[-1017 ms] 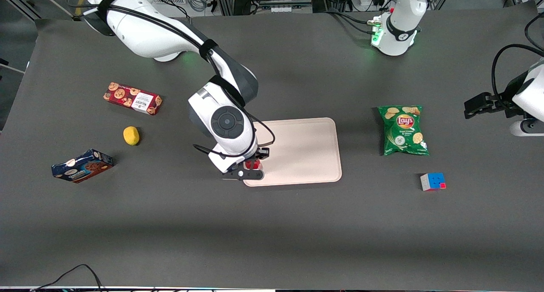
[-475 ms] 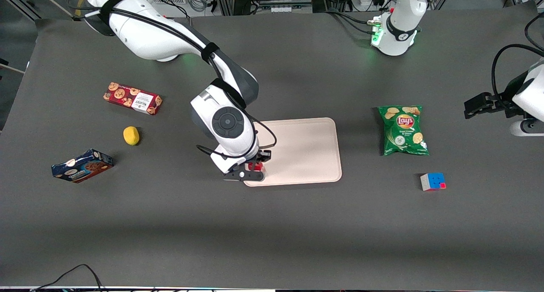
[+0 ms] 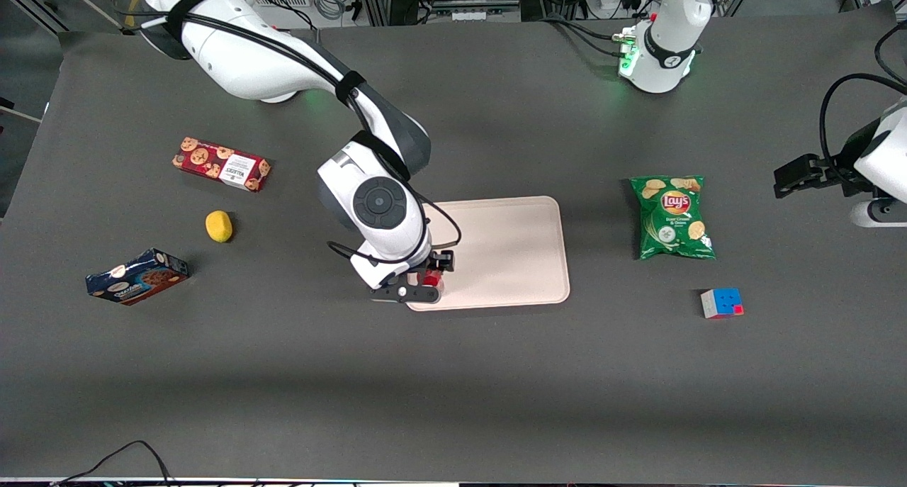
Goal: Place coke bottle on tray
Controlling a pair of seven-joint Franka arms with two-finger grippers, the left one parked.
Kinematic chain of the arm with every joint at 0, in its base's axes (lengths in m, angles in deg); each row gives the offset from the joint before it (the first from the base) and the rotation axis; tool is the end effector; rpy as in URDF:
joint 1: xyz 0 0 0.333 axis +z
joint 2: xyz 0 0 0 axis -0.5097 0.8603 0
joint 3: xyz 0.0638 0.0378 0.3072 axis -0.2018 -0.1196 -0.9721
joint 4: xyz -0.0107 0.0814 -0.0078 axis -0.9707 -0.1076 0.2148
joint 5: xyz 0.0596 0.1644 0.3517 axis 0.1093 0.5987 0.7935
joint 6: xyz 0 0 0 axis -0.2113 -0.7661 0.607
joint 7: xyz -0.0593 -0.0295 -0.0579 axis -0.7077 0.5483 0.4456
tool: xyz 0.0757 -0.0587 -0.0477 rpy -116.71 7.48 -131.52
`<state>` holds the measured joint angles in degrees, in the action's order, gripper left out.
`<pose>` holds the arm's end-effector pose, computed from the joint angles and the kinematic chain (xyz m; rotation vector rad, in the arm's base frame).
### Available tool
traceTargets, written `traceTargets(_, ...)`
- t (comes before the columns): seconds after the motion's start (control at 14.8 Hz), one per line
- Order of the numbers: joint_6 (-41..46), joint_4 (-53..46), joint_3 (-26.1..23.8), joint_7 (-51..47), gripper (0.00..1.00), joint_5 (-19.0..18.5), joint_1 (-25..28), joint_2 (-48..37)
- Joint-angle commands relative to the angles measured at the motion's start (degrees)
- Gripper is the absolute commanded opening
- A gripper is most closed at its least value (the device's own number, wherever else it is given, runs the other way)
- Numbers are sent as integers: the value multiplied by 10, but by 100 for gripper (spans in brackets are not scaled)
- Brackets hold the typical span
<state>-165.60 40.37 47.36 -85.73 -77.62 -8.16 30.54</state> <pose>0.6106 0.4328 0.3270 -3.1118 0.1546 0.0236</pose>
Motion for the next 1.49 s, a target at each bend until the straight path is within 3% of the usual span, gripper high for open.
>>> traceTargets(0.0, 6, 6, -8, -8, 100, -3, -31, -63)
traceTargets(0.2, 55, 8, -9, 28, 100, 34, -61, -127)
traceTargets(0.47, 114, 48, 5, 158, 100, 61, -125, -232)
traceTargets(0.75, 119, 179, 147, 294, 100, 167, -136, -367)
traceTargets(0.95, 106, 270, 213, 382, 100, 172, -138, -433)
traceTargets(1.15, 23, 404, 240, 429, 100, 149, -139, -516)
traceTargets(1.42, 40, 404, 265, 434, 100, 133, -139, -522)
